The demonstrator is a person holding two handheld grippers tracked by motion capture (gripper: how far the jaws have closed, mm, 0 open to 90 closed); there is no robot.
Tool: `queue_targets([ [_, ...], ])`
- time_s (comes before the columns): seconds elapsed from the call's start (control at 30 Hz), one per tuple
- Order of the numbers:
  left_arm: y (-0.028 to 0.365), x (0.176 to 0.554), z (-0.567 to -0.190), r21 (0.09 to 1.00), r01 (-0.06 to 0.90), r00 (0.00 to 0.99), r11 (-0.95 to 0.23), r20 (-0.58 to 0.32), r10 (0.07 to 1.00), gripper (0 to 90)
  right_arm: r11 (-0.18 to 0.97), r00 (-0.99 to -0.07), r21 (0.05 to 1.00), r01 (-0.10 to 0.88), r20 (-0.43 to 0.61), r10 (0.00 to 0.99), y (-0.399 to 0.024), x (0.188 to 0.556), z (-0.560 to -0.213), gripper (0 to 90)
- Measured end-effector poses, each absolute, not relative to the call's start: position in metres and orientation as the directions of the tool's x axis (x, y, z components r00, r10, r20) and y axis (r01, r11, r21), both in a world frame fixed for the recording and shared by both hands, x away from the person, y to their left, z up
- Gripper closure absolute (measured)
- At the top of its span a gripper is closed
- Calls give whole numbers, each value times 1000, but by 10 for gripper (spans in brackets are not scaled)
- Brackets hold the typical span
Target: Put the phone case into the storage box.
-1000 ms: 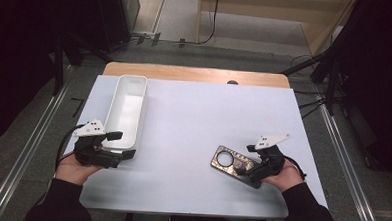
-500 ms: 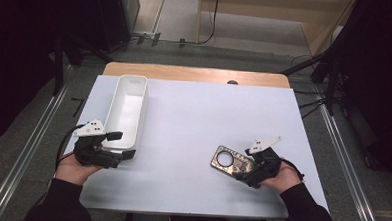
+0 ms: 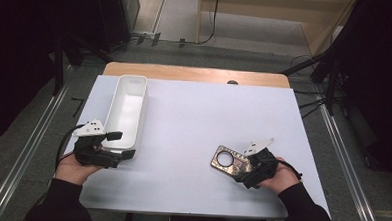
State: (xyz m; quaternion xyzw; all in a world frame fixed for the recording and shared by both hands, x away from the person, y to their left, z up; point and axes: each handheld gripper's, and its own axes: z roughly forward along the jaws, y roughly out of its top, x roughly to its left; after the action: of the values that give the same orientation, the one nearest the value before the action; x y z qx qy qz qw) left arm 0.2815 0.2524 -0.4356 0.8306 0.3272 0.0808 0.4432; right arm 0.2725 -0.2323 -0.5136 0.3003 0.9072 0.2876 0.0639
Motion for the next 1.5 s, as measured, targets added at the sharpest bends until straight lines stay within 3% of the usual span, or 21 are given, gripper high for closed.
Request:
queue_targets([
  [0.47,252,282,-436,785,481,771,-390,-167,614,153,707,-829,526,473,-7,559,-231,270,-517,51],
  [0.67,251,283,-438,778,485,773,-399,-167,612,153,702,-829,534,471,-4,559,-233,269,-517,94],
  [1.3,251,284,-440,781,502,758,-373,-189,624,153,697,-836,554,455,-4,548,-235,269,-518,101],
  [1.5,249,284,-437,779,511,750,-362,-199,630,153,672,-821,550,495,41,570,-236,272,-516,102],
])
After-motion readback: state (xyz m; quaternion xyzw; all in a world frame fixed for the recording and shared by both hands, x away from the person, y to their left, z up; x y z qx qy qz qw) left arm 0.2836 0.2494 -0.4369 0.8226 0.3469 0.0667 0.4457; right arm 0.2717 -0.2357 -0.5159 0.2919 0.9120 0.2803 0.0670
